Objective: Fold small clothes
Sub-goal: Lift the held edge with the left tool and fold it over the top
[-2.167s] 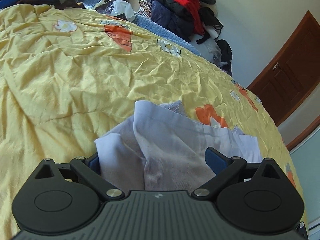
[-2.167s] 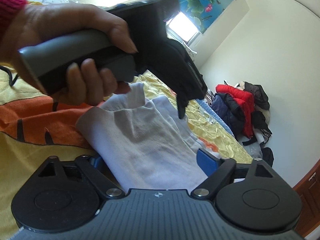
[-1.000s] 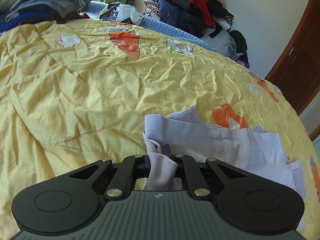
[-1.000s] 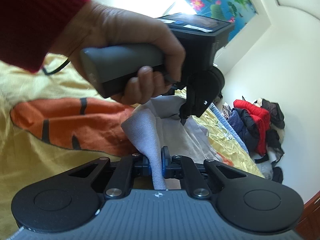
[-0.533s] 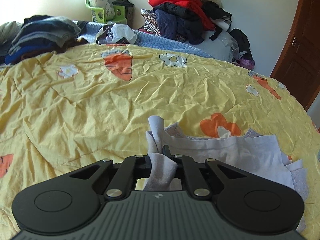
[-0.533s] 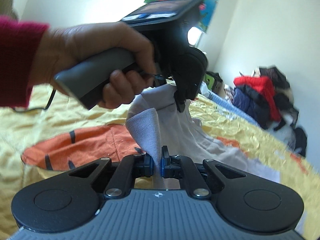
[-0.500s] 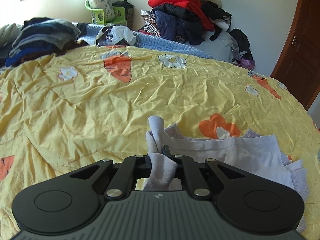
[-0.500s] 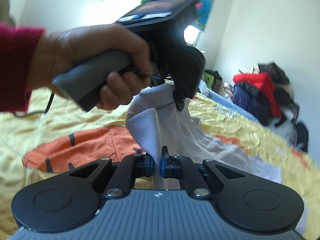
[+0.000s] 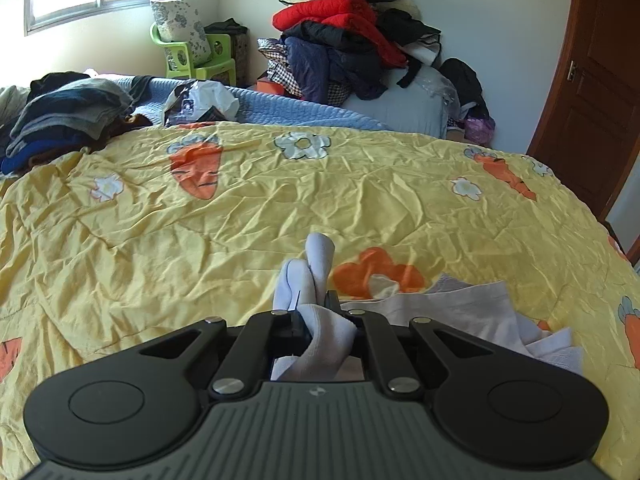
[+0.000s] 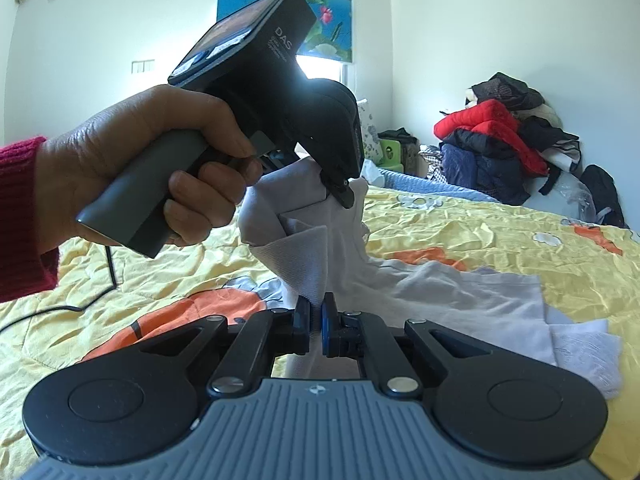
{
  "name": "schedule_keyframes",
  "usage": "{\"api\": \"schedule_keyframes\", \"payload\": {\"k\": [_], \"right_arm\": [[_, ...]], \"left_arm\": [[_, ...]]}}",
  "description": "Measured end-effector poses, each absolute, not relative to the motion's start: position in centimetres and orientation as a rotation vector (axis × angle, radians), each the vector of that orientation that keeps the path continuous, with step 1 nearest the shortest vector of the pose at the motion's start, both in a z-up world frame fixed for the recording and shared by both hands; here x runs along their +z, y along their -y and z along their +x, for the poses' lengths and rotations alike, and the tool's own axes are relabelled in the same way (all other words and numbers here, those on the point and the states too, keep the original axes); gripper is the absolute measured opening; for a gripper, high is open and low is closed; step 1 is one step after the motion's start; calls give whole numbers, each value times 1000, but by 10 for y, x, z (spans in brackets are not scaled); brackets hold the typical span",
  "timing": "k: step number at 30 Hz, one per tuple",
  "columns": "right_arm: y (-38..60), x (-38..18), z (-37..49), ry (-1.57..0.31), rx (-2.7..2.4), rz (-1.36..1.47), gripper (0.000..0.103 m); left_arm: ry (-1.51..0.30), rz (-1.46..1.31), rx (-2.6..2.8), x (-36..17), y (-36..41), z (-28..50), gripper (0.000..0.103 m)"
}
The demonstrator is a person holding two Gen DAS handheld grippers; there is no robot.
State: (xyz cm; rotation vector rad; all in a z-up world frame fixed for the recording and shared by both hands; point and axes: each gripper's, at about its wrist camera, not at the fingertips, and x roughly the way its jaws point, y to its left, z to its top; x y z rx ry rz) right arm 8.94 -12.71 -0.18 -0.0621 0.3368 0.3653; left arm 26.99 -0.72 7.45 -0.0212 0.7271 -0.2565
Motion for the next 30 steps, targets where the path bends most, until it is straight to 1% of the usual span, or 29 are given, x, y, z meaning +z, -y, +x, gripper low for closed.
{"api": "schedule_keyframes", "payload": {"k": [18,30], "right_arm": [[185,-4,73,-326,321,61,6],[221,-10,65,-347,281,158,6]], "left_arm": [[-704,47,-323,88,89,262,7],[-717,91,-376,74,145,262,7]]}}
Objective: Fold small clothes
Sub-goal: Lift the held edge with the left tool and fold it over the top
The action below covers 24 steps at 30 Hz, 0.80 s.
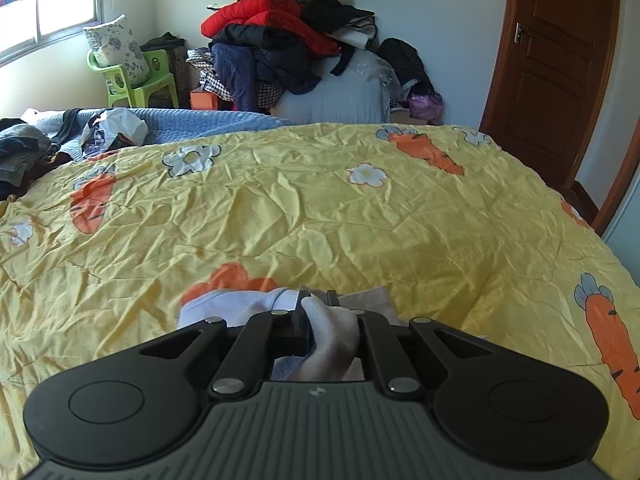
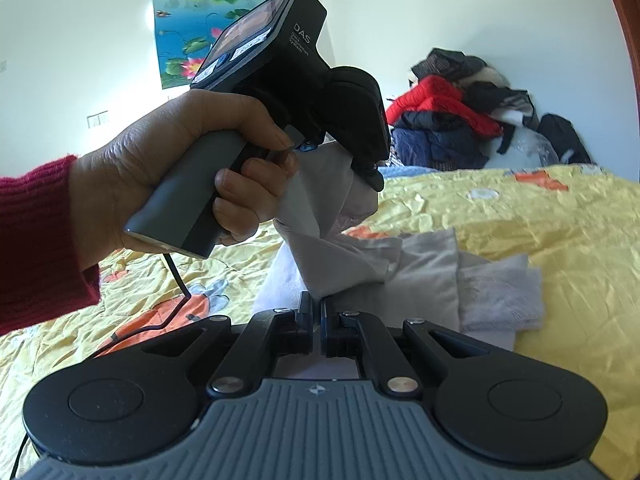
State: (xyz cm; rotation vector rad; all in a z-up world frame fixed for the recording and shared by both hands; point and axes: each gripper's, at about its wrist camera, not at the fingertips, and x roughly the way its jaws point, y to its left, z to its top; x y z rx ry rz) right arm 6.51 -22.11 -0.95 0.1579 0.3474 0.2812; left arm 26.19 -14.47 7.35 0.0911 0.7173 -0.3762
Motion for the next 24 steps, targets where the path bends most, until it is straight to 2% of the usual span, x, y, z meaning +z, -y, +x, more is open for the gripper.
{"api": "schedule_keyframes", "payload": {"k": [13,24], "right_arm": [[242,-28,75,-453,297,313,6],[256,-34,65,-464,270,385,6]], "left_arm": [[-808,127,-409,55,169,265,9],[-789,114,-506,50,189,252,10]]}}
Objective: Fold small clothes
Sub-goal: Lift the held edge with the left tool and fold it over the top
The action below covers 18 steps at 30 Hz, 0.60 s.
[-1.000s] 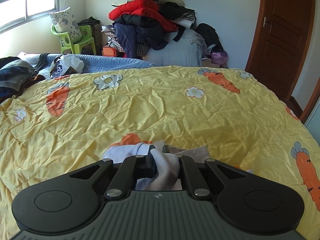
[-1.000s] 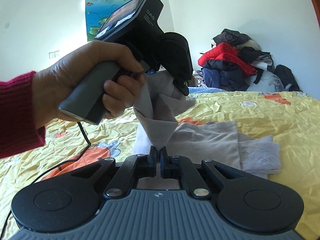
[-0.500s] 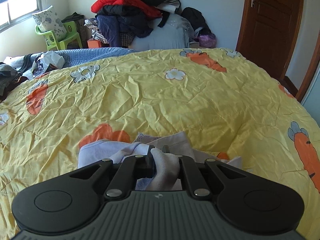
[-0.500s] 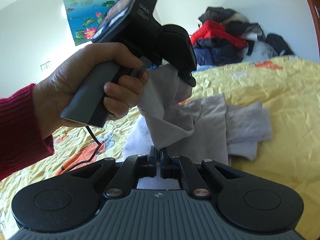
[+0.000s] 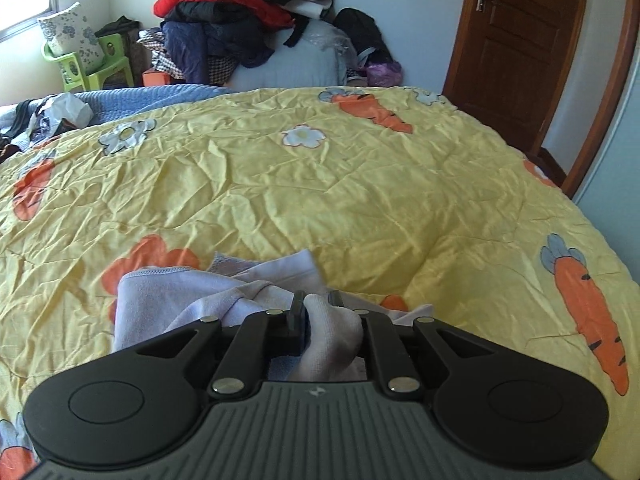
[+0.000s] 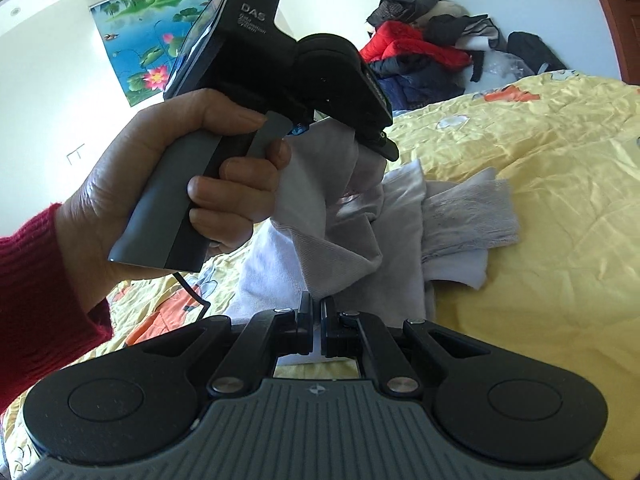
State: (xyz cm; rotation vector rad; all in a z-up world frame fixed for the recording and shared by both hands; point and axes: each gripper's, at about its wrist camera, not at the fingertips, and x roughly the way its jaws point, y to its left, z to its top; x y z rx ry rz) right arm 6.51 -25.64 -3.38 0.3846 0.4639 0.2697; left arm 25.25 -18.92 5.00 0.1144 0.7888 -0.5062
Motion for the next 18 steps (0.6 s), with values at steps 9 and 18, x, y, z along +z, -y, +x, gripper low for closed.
{"api": "schedule_keyframes", "payload": {"k": [9,18], "right_arm": [[272,-39,58,-491,233,421,6],[279,-48,59,-534,235,472,7]], "left_arm": [[-808,73,-551,56,197,254,50],[-680,29,-477,85,176,254,85]]}}
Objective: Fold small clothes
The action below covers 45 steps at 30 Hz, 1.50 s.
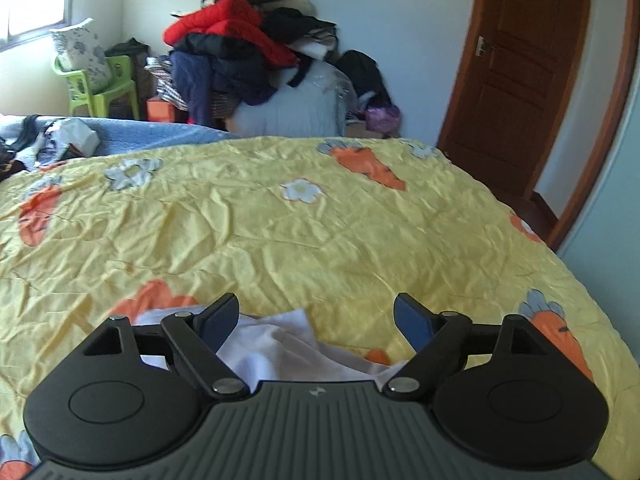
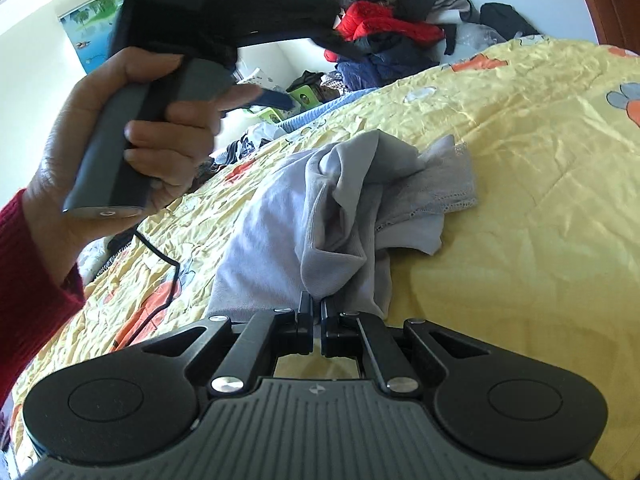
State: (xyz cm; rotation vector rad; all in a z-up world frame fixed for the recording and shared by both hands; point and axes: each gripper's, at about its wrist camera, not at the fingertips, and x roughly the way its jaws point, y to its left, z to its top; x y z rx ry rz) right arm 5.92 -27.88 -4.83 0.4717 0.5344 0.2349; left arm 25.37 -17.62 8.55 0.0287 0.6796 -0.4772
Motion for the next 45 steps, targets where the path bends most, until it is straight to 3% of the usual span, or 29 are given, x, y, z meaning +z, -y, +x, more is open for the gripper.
{"api": "schedule_keyframes", "payload": {"k": [5,12,17,24,25,26,28,30,34,35,38,45], "right_arm": [[290,-51,66,-577,259,549,18],[328,-23,63,-505,285,543,58],[353,-15,104,-502,314,642,59],[348,-32,182,-641,372,718,56],[347,-33,189,-644,384,721,49],[342,-33,192,-644,385,704,32],[334,-28,198,-647,369,627,15],[326,-21,201,-633,327,515,13],[325,-15,207,-601,251,371,15],[325,-16,209,-615,239,354,30],[323,-18,201,-619,192,283,49],[329,-4,154,-520,179,311,50]], "left_arm": [[-684,85,-366,73,150,248,85],[-616,245,-282,42,113,195,85],[-597,295,-262,24,106,161,85],[-593,325,-279,8,110,137,85],[-593,333,-279,7,112,136,85],[-595,336,-286,5,112,135,85],[-607,332,-294,2,113,135,85],[-613,321,-306,0,112,133,85],[-645,290,-336,-6,114,134,85],[-650,289,-335,-8,115,133,85],[-651,277,-334,-9,113,132,85],[-689,216,-338,-8,105,136,85]]}}
